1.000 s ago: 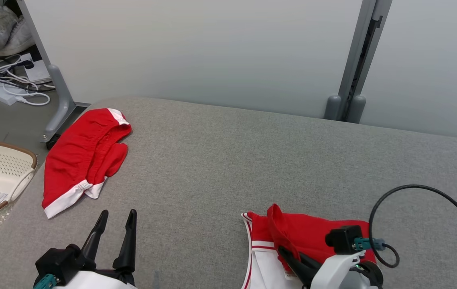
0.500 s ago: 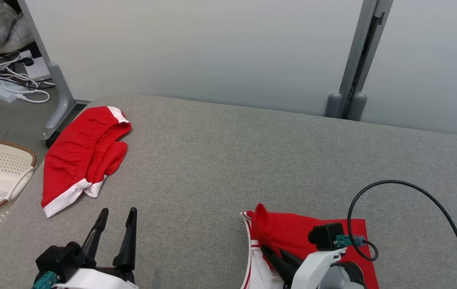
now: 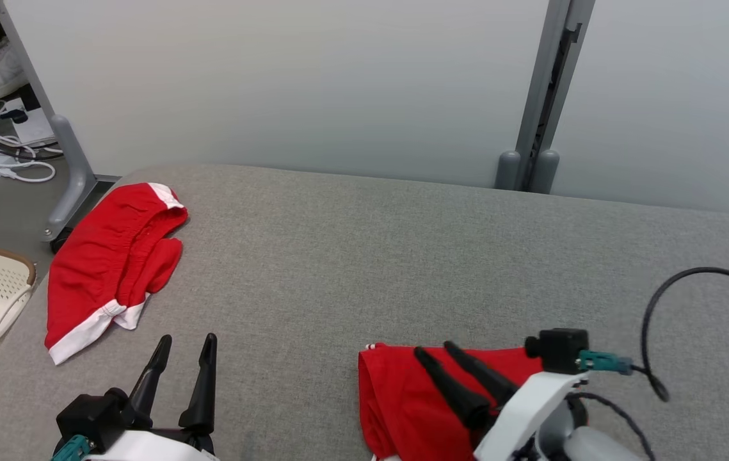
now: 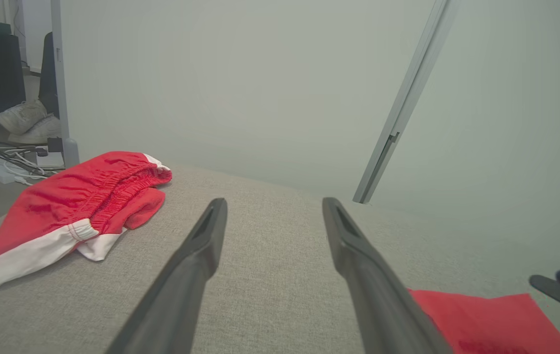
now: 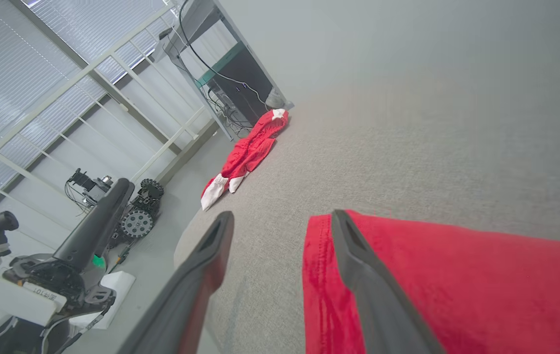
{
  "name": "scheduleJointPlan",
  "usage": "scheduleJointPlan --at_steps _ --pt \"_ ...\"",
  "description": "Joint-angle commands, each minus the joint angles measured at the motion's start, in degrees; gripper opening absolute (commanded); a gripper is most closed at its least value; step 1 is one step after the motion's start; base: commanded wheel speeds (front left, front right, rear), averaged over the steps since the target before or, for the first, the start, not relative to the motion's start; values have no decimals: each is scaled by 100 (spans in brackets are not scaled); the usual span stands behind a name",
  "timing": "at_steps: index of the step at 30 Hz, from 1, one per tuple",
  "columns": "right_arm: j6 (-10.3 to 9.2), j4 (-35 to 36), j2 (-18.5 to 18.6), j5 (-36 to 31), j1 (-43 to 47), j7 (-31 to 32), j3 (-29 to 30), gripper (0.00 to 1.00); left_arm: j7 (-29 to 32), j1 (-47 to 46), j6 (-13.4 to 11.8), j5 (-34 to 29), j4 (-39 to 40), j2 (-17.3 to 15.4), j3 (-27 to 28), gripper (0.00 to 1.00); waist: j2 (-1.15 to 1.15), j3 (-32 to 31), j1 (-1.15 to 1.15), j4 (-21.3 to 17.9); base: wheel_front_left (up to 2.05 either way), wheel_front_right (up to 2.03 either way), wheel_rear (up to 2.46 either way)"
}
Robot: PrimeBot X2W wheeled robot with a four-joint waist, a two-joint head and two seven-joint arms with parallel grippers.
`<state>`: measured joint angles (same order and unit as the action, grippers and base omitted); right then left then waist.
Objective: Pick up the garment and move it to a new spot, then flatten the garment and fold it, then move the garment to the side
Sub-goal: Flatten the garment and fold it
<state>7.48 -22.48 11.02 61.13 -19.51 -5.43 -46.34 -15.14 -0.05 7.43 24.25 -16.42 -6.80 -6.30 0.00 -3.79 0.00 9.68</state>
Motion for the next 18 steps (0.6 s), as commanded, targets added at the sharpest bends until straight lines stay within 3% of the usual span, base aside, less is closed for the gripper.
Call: scheduleJointPlan --at_steps 1,10,18 --pt "5 84 204 -18 -43 -93 109 100 -10 46 11 -9 17 -24 24 100 0 -19 0 -44 0 0 0" --pt "6 -113 1057 -430 239 -225 960 100 -10 70 11 -33 12 32 -39 100 0 -62 0 -134 0 0 0" --pt "5 -448 1097 -948 575 -122 1497 100 -10 116 11 -17 12 -7 -23 100 0 -89 0 -149 0 0 0"
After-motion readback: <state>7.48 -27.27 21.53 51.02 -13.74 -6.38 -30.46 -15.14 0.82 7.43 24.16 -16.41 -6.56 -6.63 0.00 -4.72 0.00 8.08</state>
